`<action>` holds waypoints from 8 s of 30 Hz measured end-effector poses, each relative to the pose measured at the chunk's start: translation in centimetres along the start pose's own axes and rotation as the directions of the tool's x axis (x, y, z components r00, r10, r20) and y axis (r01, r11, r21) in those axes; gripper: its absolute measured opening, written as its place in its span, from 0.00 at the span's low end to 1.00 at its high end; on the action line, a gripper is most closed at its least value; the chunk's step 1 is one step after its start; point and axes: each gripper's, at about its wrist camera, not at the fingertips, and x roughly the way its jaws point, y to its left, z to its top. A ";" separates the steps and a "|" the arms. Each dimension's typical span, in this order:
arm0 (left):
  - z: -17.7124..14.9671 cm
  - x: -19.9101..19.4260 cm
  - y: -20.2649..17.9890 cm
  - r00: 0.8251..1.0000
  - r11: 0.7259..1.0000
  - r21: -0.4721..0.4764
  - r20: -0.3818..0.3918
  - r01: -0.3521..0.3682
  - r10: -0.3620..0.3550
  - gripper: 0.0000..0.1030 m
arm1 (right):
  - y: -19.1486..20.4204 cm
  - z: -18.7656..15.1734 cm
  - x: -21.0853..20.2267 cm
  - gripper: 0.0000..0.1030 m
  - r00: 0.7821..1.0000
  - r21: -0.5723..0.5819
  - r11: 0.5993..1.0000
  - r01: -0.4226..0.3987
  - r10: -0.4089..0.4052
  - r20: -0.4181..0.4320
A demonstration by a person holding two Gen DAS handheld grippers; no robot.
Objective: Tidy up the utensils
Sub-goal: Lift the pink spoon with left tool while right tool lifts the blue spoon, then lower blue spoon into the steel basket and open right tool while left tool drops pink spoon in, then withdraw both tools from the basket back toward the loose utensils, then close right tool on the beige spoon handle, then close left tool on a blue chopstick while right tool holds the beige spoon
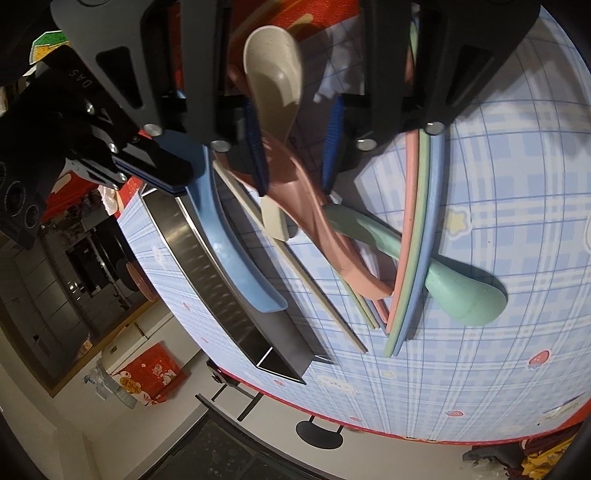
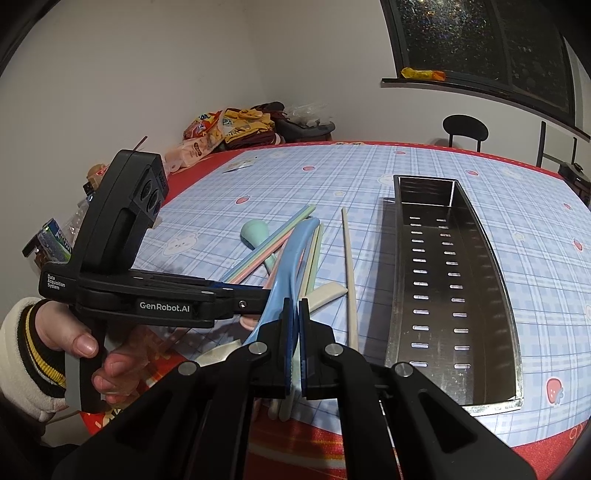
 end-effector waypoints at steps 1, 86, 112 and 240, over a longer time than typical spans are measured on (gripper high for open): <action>0.0 0.0 0.0 1.000 1.000 0.001 -0.003 0.000 0.000 0.26 | 0.0 0.0 0.0 0.03 1.000 0.001 1.000 0.000 0.000 0.001; 2.2 7.0 -11.4 0.998 0.994 -0.100 0.045 -0.050 0.054 0.10 | -14.1 -0.2 -7.1 0.60 0.957 0.198 0.944 0.263 -0.282 0.073; 2.1 -3.4 -9.8 0.939 0.973 0.053 0.281 -0.223 0.200 0.93 | -13.3 -0.1 -8.5 0.87 0.981 0.274 0.954 0.123 -0.160 0.114; 0.6 -2.6 1.8 0.910 0.887 0.201 0.112 -0.415 0.400 0.17 | 1.1 -0.4 2.8 0.05 0.998 0.093 0.994 -0.056 0.056 0.006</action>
